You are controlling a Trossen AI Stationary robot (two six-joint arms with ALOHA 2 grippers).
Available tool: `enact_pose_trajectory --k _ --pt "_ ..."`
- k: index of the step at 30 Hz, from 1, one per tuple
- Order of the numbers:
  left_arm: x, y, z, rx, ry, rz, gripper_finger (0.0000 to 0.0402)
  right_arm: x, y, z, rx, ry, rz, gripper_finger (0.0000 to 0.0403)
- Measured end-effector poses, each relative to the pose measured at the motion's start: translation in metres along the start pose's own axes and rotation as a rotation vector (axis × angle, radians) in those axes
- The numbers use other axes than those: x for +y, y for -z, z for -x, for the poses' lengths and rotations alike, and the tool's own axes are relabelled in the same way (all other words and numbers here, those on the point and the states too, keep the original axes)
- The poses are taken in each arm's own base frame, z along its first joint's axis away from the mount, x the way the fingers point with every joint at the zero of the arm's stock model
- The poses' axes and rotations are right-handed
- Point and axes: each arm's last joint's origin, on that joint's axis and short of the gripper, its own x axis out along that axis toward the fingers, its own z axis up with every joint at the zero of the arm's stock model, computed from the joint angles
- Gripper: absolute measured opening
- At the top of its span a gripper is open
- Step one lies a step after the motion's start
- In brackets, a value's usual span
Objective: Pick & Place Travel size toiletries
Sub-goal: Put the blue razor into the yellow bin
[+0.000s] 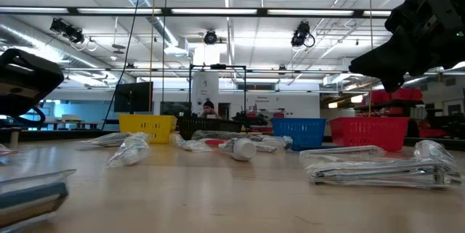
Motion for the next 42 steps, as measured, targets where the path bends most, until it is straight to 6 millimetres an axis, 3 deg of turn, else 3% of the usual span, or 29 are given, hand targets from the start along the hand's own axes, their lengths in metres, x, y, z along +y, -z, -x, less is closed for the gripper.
enact_pose_trajectory --k 6,12,20,24,30,37,42 --pt "0.001 0.0 0.0 -0.01 -0.018 0.007 0.0043 0.0 0.0 0.0 0.0 0.0 0.0 0.007" --pt "0.003 -0.001 0.0 -0.03 -0.061 -0.016 0.0069 0.0 0.0 0.0 0.0 0.0 0.0 0.007" --pt "0.021 -0.011 -0.001 -0.034 -0.123 -0.05 0.0047 0.0 0.0 0.0 0.0 0.0 0.0 0.007" --pt "0.033 -0.022 0.011 -0.038 -0.168 -0.038 0.0046 0.0 0.0 0.0 -0.001 0.0 0.0 0.007" --pt "0.061 -0.036 0.041 -0.01 -0.307 -0.013 0.007 0.0 0.0 0.0 0.0 0.0 0.0 0.007" --pt "0.113 -0.046 0.078 0.023 -0.568 0.118 0.0048 -0.001 0.0 0.0 -0.009 0.032 0.001 0.007" --pt "0.141 -0.053 0.091 0.031 -0.619 0.195 0.0049 -0.001 0.0 0.0 -0.008 0.042 0.003 0.007"
